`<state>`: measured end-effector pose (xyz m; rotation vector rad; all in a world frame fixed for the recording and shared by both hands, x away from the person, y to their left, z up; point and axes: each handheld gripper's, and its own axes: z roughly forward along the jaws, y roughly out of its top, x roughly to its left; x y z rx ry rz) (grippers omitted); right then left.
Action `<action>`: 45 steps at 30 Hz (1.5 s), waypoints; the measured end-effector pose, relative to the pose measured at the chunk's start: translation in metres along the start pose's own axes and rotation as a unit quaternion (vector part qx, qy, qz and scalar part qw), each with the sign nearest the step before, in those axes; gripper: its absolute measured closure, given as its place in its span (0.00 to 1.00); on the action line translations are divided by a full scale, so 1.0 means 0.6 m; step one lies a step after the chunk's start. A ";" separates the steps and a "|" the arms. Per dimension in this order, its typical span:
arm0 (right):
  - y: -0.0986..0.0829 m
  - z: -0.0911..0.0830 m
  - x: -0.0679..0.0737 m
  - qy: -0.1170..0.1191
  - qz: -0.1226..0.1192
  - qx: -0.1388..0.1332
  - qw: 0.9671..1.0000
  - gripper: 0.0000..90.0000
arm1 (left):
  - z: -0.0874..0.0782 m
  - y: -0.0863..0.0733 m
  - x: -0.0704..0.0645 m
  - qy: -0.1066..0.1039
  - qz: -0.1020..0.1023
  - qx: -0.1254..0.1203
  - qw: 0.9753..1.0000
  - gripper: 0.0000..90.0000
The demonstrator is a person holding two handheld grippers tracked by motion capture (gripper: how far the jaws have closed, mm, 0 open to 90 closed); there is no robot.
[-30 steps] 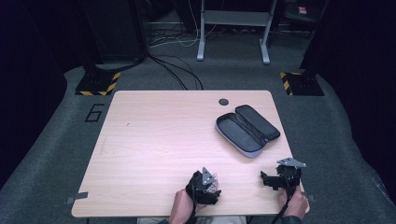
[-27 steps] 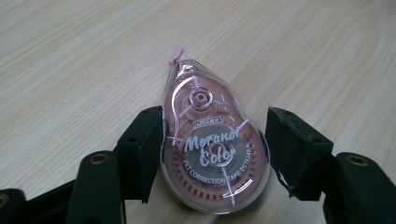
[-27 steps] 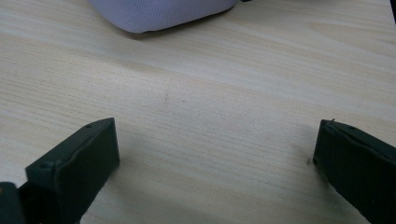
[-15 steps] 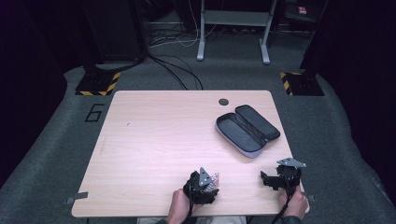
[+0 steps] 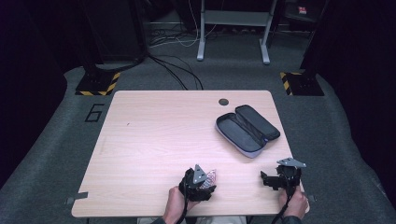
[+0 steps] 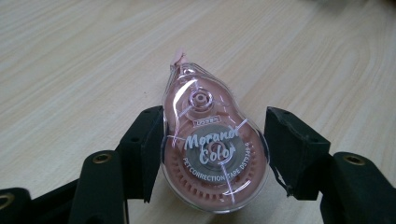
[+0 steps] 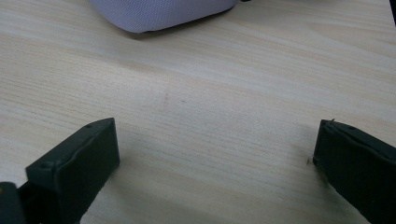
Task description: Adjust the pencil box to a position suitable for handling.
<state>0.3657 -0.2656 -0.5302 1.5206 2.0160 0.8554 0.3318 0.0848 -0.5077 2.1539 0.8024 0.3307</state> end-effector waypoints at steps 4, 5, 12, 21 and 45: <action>0.000 0.000 0.000 0.000 0.000 0.000 1.000 0.00 | -0.011 0.000 0.011 0.007 -0.006 -0.009 1.000 0.44; 0.000 0.000 0.000 0.000 0.000 0.000 1.000 0.00 | -0.015 -0.001 0.015 0.011 -0.005 -0.006 1.000 0.44; 0.000 0.000 0.000 0.000 0.002 0.000 1.000 0.00 | -0.038 -0.009 0.043 0.031 -0.019 -0.013 0.999 0.44; 0.000 0.000 0.000 0.000 0.002 0.000 1.000 0.00 | -0.071 -0.026 0.087 0.066 -0.043 -0.030 0.996 0.44; 0.000 0.000 0.000 0.000 0.001 0.000 1.000 0.00 | -0.139 -0.109 0.207 0.153 -0.118 -0.030 0.981 0.44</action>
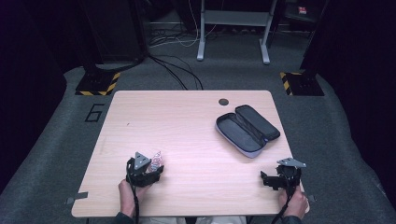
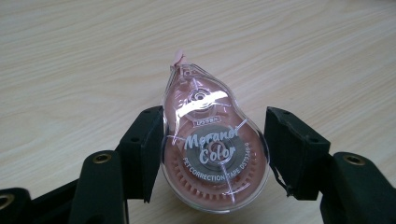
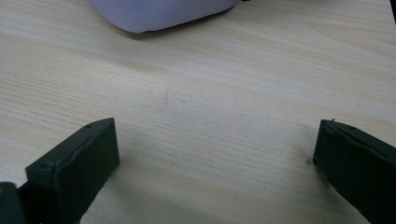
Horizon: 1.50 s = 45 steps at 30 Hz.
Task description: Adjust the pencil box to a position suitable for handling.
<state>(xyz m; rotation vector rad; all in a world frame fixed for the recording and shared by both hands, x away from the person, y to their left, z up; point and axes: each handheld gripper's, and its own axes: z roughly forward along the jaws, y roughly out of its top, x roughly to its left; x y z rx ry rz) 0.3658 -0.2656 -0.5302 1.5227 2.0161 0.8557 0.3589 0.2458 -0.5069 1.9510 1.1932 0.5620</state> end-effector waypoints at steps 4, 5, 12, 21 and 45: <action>0.000 0.000 0.000 0.000 0.000 0.000 1.000 0.00 | 0.004 -0.008 0.017 0.012 -0.011 -0.001 1.000 0.44; 0.000 0.000 0.000 0.000 0.000 0.000 1.000 0.00 | 0.005 -0.010 0.021 0.015 -0.012 0.001 1.000 0.44; 0.000 0.000 0.000 0.000 0.000 0.000 1.000 0.00 | 0.013 -0.020 0.032 0.022 -0.017 0.010 1.000 0.44; 0.000 0.000 0.000 0.000 0.000 0.000 1.000 0.00 | 0.019 -0.028 0.039 0.019 -0.026 0.019 0.999 0.44; 0.000 0.001 0.001 0.000 0.006 -0.004 1.000 0.00 | -0.052 -0.049 0.093 0.045 -0.041 0.025 0.998 0.05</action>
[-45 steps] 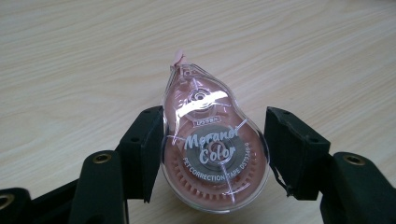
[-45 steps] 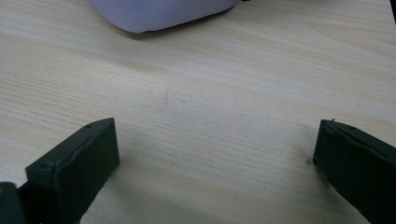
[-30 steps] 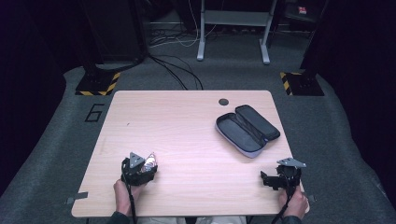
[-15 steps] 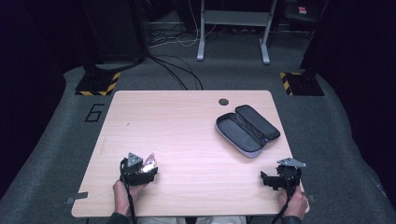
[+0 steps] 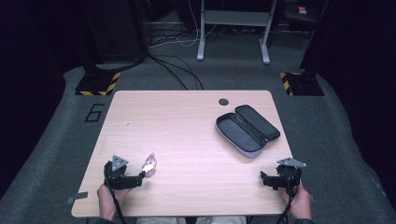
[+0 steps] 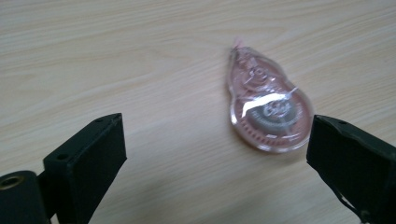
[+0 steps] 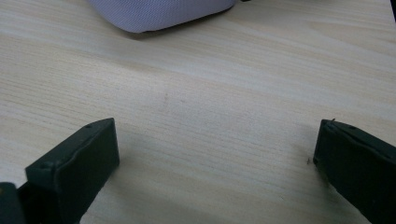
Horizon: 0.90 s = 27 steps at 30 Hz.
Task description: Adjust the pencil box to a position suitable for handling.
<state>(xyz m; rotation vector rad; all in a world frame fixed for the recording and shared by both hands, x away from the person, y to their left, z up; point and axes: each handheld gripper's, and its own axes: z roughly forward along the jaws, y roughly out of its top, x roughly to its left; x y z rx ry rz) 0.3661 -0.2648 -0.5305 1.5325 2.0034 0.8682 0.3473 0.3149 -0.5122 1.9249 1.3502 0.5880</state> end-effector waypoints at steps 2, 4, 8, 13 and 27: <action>-0.001 -0.001 0.001 -0.005 0.002 0.002 1.000 0.00 | -0.002 -0.007 0.011 0.010 -0.007 -0.002 1.000 0.03; -0.001 -0.001 0.001 -0.006 0.002 0.001 1.000 0.00 | -0.008 -0.014 0.024 0.012 -0.014 0.002 1.000 0.02; -0.002 -0.003 -0.001 -0.004 -0.002 0.004 1.000 0.00 | -0.009 -0.025 0.037 0.024 -0.024 -0.004 0.999 0.00; -0.001 -0.003 0.001 -0.017 0.011 0.007 1.000 0.00 | -0.004 -0.033 0.042 0.029 -0.019 0.006 0.999 0.00; 0.050 -0.025 -0.005 0.000 0.090 -0.012 0.996 0.01 | 0.006 -0.037 0.036 0.029 -0.004 0.032 0.999 0.00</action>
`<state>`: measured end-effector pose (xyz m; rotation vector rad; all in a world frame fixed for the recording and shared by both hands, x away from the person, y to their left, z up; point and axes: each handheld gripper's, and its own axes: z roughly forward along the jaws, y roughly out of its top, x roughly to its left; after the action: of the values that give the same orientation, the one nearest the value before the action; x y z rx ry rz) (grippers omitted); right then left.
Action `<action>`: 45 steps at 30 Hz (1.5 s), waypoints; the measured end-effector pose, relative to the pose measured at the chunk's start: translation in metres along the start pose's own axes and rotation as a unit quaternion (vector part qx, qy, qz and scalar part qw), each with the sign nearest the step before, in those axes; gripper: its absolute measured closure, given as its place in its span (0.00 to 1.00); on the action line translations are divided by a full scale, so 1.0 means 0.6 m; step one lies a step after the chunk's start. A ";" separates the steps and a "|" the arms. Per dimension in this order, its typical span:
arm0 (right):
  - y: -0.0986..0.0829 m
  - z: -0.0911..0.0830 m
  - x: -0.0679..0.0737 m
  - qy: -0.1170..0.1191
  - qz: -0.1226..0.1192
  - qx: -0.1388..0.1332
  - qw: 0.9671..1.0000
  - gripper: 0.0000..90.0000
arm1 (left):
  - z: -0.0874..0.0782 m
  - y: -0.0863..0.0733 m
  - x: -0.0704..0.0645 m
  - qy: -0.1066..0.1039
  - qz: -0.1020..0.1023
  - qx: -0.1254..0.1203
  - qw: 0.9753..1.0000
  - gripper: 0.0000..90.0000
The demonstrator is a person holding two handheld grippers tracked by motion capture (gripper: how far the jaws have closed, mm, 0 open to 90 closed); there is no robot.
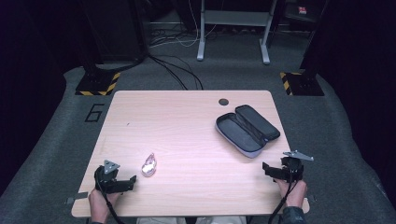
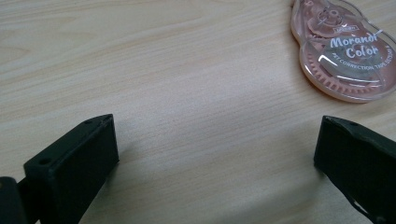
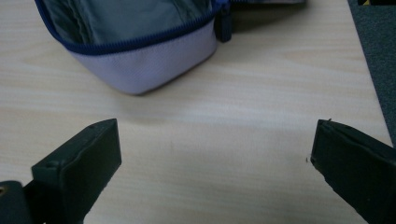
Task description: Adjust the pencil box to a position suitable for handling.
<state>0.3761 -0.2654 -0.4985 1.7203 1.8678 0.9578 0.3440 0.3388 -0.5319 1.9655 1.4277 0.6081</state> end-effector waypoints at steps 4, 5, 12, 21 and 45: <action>0.025 0.001 0.008 0.006 0.012 -0.005 1.000 0.01 | 0.001 0.000 -0.001 0.001 -0.001 -0.002 1.000 0.00; 0.031 0.003 0.010 0.007 0.012 -0.006 1.000 0.00 | 0.001 0.000 0.000 0.000 -0.001 -0.002 1.000 0.00; 0.071 0.021 0.023 0.002 0.015 -0.007 1.000 0.03 | 0.001 0.000 -0.001 0.001 -0.002 -0.003 1.000 0.00; 0.110 0.067 0.031 0.004 0.048 0.025 0.999 0.16 | 0.002 0.000 -0.001 0.008 -0.005 -0.005 1.000 0.00; 0.099 0.109 0.045 -0.060 0.047 0.033 0.997 0.88 | 0.002 0.000 -0.001 0.008 -0.007 -0.006 1.000 0.00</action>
<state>0.4599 -0.2262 -0.4953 1.8763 1.7744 0.8168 0.3447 0.3378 -0.5327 1.9452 1.4431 0.6265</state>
